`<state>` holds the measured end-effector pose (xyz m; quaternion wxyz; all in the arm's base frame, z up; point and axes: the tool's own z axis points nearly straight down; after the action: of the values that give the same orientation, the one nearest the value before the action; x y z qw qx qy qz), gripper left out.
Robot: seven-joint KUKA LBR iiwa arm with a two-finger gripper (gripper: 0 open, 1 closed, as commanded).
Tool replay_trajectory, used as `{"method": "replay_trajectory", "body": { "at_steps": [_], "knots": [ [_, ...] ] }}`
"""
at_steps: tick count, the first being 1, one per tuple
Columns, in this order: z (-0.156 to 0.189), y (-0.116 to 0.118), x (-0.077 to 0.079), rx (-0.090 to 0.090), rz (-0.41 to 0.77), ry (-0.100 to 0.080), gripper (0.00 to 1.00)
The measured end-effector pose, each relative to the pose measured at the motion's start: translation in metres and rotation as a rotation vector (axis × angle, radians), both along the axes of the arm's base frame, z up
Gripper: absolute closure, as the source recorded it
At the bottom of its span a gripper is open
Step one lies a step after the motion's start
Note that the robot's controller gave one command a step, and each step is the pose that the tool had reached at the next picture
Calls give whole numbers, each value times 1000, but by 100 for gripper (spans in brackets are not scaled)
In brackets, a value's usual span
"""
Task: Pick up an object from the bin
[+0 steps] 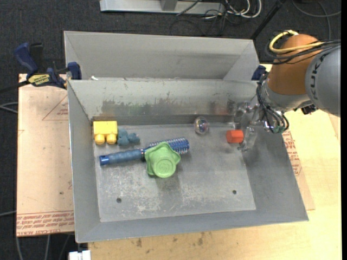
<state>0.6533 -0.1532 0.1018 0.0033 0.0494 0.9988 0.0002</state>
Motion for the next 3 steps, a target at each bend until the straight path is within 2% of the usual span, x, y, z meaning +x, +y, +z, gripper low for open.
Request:
{"method": "replay_trajectory", "body": {
  "at_steps": [1,2,3],
  "knots": [
    [13,1,-4,0,-17,2,0],
    [-32,4,-8,9,-428,5,0],
    [-32,7,-7,5,-423,5,0]
  ]
}}
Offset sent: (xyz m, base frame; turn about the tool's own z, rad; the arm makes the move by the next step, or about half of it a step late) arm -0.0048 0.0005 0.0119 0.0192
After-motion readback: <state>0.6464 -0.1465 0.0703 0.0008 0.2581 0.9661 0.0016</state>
